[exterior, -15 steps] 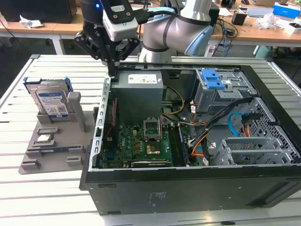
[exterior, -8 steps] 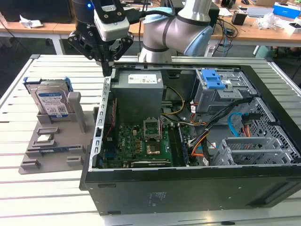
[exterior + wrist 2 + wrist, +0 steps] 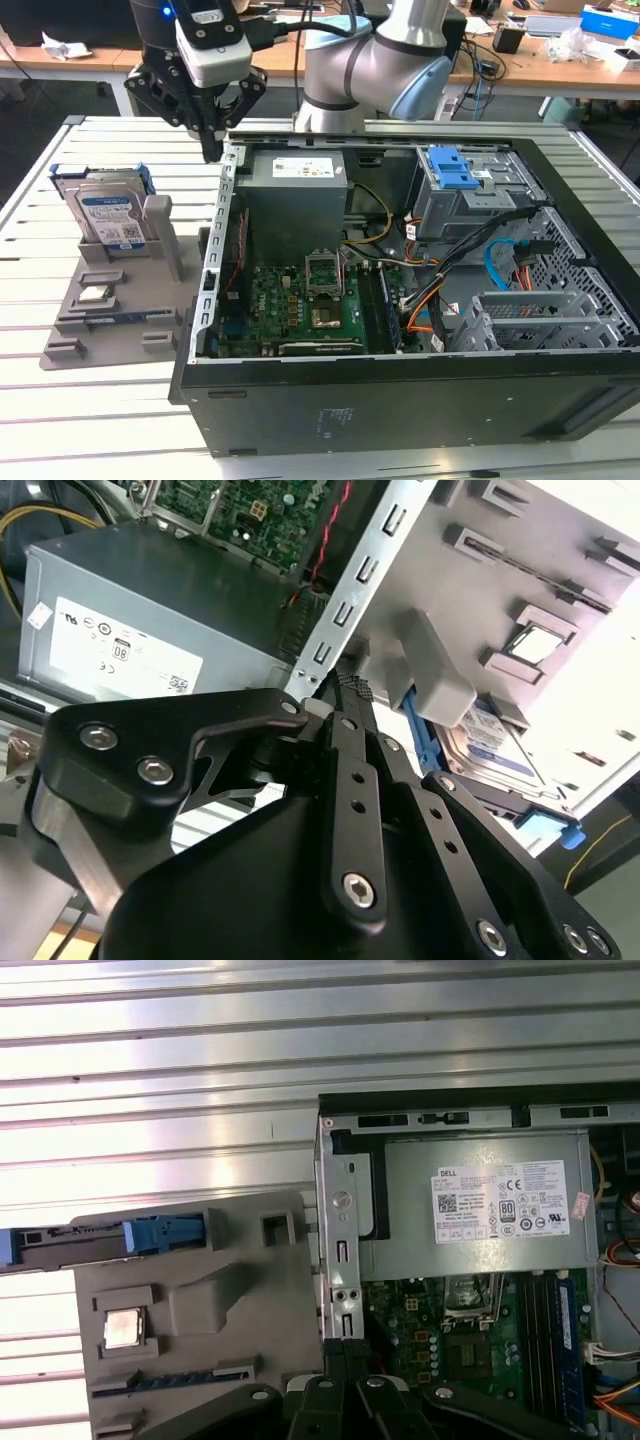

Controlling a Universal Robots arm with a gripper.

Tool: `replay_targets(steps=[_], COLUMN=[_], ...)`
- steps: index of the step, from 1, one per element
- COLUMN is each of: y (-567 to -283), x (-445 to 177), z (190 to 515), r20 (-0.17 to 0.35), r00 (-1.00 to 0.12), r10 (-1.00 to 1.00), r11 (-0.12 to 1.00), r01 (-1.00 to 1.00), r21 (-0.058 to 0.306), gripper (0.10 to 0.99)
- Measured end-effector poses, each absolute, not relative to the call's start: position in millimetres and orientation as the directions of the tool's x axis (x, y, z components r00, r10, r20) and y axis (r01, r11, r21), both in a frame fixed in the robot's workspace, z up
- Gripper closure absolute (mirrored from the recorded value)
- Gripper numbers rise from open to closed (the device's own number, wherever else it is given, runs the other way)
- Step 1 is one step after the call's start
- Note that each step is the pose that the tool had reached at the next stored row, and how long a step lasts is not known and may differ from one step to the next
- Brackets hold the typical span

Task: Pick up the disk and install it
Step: 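Reach for the disk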

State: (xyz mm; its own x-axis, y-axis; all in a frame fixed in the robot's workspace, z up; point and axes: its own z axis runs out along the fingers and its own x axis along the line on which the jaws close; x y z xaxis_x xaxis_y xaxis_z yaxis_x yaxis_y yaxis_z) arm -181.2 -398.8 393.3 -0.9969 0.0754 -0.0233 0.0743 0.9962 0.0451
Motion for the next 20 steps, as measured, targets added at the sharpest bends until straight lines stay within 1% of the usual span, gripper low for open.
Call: replay_targets(steps=[20], y=[-399], x=[-216], z=[393], r20=[-0.023], r00=[-0.997], r10=[0.075], r11=[0.996], r01=[0.074], r21=[0.045], gripper=[0.98])
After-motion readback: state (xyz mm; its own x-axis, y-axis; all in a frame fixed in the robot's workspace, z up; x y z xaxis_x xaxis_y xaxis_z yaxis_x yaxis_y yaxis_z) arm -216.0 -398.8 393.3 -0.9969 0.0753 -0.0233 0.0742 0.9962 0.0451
